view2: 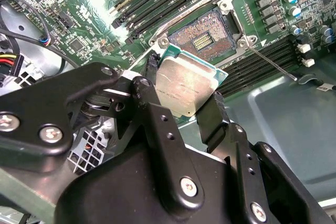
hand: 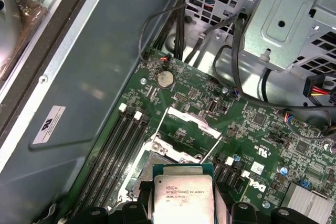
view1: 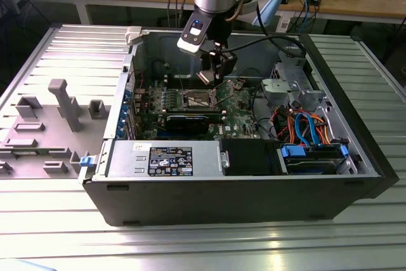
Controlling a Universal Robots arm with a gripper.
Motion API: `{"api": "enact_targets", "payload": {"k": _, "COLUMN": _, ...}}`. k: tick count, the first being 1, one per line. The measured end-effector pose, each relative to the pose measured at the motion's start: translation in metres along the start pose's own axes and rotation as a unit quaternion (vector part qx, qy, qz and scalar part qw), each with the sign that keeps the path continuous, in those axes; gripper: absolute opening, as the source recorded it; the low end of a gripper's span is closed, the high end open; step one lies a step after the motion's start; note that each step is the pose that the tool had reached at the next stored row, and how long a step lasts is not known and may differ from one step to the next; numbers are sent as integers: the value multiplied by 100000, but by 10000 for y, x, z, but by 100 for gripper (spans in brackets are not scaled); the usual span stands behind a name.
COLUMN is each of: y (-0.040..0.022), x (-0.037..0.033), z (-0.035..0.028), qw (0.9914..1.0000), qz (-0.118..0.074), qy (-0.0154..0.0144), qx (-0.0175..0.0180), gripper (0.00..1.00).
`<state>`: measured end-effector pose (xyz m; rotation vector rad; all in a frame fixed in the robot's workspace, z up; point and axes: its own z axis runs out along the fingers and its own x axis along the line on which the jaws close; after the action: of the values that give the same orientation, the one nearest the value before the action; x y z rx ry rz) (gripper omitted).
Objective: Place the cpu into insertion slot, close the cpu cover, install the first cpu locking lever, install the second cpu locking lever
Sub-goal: 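Place the cpu into insertion slot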
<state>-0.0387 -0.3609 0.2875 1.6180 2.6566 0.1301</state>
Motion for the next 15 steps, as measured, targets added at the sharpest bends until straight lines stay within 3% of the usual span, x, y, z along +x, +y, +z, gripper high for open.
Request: {"api": "enact_targets", "payload": {"k": 15, "y": 0, "x": 0, "z": 1, "qw": 99996, "qz": 863, "qy": -74, "qx": -18, "gripper": 55}}
